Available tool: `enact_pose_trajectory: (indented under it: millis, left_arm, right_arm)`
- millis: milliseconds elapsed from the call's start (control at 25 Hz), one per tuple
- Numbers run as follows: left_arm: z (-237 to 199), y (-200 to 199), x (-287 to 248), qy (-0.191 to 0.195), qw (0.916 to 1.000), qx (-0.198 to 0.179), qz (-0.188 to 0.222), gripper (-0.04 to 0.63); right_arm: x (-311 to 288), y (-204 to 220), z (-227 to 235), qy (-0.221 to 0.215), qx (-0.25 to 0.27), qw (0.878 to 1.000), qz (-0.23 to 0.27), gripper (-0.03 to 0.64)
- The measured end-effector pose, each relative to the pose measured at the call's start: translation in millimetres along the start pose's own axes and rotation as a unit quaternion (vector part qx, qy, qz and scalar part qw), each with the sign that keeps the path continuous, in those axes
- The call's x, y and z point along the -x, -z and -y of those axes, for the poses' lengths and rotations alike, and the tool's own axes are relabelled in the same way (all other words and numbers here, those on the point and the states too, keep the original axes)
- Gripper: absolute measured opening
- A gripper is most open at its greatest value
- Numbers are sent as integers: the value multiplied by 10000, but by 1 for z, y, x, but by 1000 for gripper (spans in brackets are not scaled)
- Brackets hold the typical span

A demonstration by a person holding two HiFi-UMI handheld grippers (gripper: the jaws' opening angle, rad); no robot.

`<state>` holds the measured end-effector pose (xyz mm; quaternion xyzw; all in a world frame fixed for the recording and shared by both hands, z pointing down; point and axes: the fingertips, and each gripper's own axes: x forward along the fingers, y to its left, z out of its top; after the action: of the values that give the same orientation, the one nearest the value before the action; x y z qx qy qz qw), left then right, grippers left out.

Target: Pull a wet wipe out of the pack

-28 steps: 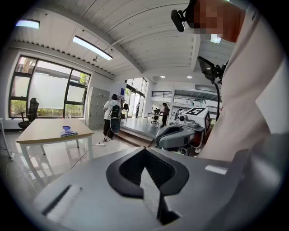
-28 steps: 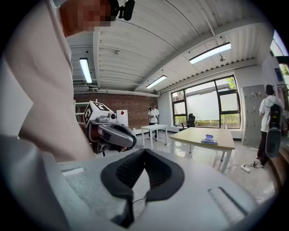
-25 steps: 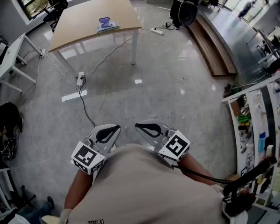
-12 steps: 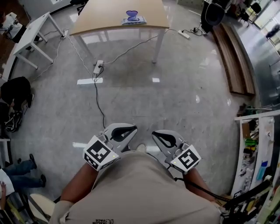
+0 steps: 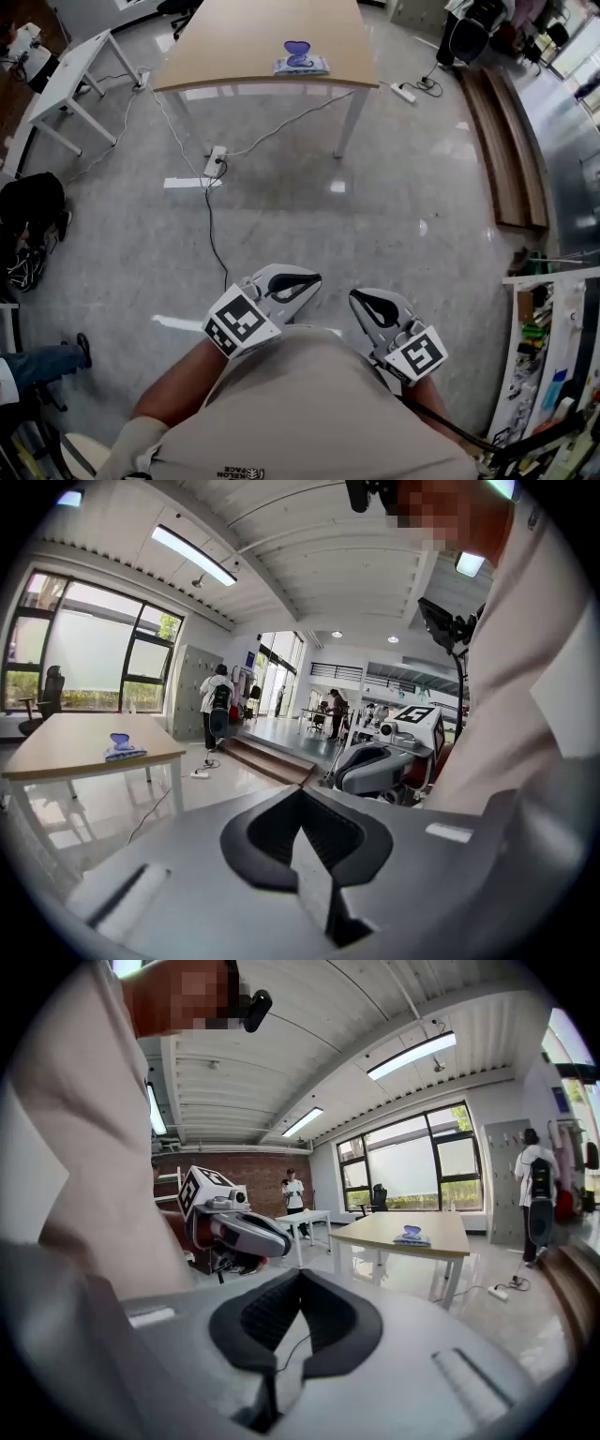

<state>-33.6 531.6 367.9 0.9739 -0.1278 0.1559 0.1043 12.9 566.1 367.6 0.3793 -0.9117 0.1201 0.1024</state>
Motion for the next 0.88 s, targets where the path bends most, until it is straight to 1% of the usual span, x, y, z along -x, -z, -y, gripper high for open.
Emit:
enact_pose_trajectory:
  millis: [200,280,400,600,720,880]
  left_arm:
    - [-71,-39,-10,295,9988,-343,192,5]
    - [-102,-47,-6,318,9984,-373,266,5]
    - [-143,-49,-2,302,9986,-260,339,5]
    - [-202,-45,1,71,9996,-22,286,5]
    - [-231,-43,-2,-121,9994,118,306,5]
    - [-275,-43,-18,-428,9983,260,307,5]
  right_arm:
    - [-49,-31,48,284,121,9992,-237,2]
    - [-76,-42,63,317,167,9990,-250,2]
    - [-114,-56,80,259,293,9989,-268,2]
    - [-161,-78,112,104,374,9988,-291,2]
    - [-183,-82,134,-49,413,9983,-408,2]
    - [-218,-83,176,-278,473,9975,-451,2]
